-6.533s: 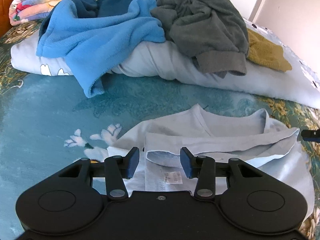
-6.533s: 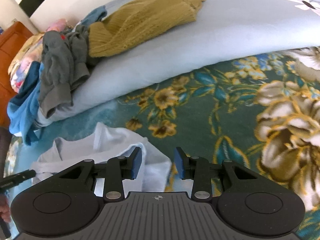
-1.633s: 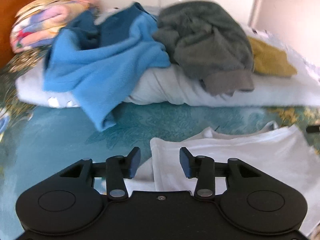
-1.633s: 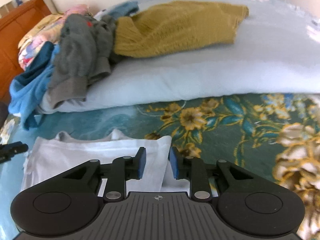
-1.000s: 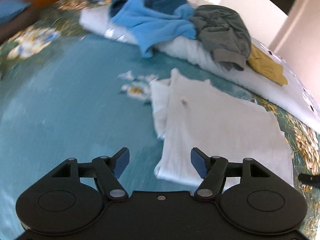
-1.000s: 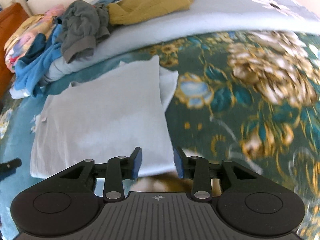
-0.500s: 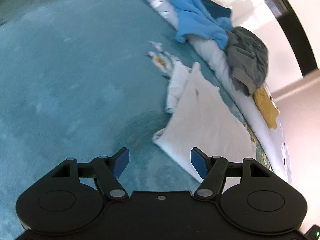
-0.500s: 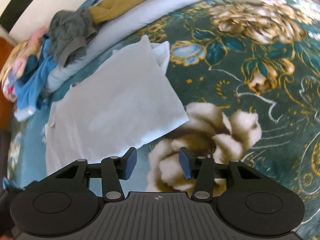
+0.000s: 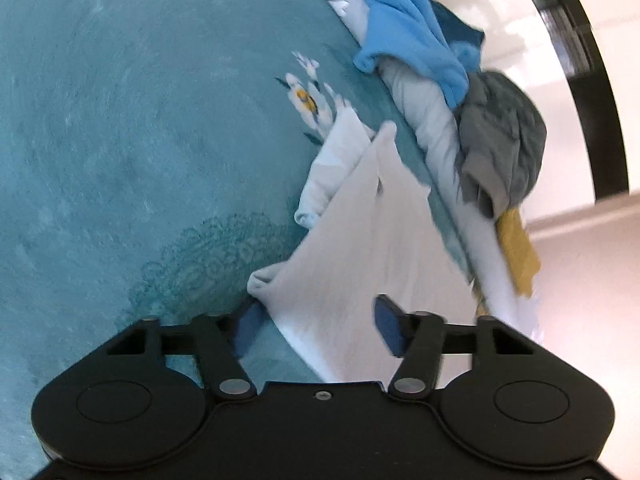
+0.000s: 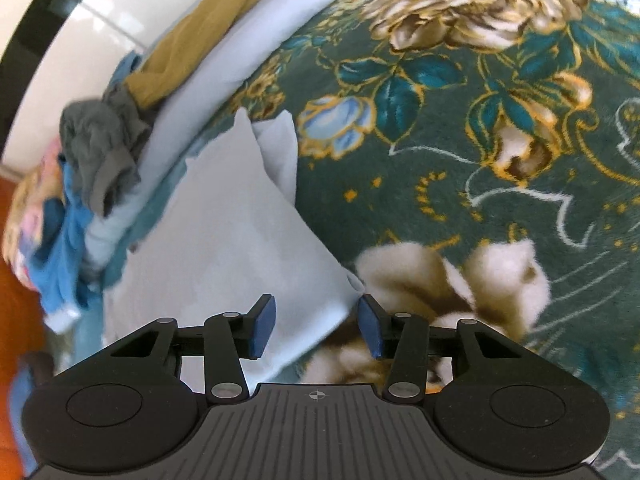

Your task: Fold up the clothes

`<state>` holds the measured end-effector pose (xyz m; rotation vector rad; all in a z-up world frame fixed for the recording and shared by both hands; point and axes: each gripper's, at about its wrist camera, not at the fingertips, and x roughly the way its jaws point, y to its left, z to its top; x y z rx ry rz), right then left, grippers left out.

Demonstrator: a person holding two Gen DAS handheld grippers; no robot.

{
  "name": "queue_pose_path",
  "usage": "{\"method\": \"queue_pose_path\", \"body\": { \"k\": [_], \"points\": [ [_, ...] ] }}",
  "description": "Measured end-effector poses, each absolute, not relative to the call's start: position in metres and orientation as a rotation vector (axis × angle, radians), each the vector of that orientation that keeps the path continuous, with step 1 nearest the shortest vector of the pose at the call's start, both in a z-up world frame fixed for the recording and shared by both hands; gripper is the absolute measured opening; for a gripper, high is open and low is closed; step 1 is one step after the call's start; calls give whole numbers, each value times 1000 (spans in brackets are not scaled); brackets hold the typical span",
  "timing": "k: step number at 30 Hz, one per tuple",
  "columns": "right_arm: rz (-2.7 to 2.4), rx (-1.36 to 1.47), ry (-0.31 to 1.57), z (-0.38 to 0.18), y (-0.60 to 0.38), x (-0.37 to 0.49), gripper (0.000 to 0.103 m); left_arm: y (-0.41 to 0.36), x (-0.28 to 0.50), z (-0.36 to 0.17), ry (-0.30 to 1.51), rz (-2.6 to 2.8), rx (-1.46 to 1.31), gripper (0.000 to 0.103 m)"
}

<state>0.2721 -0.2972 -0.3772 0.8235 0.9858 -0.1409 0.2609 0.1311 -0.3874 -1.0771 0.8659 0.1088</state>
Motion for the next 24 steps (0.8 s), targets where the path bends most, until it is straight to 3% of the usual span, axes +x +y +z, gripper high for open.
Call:
{"method": "queue_pose_path", "body": {
  "k": [1,2,3,5,8,18,22,24],
  "points": [
    [-138,846,983,-379,-299,274,35,133,261,-390,863,122,-1098,37],
    [-138,855,985,-380,-301,275,22,134,261,-391,862,134,-1104,26],
    [-144,850,990,-381,-302,276,15,135,260,-392,861,146,-1110,22],
    [-147,846,997,-382,-304,277,8,137,258,-394,851,153,-1122,6],
    [-147,824,989,-377,-308,277,4,136,258,-388,823,164,-1079,2],
    [-147,785,1019,-380,-306,283,5,136,261,-388,866,147,-996,6],
    [-178,834,998,-380,-311,275,22,139,257,-385,863,137,-1005,31],
    [-181,862,987,-380,-314,270,26,140,255,-386,857,130,-1027,34]
  ]
}}
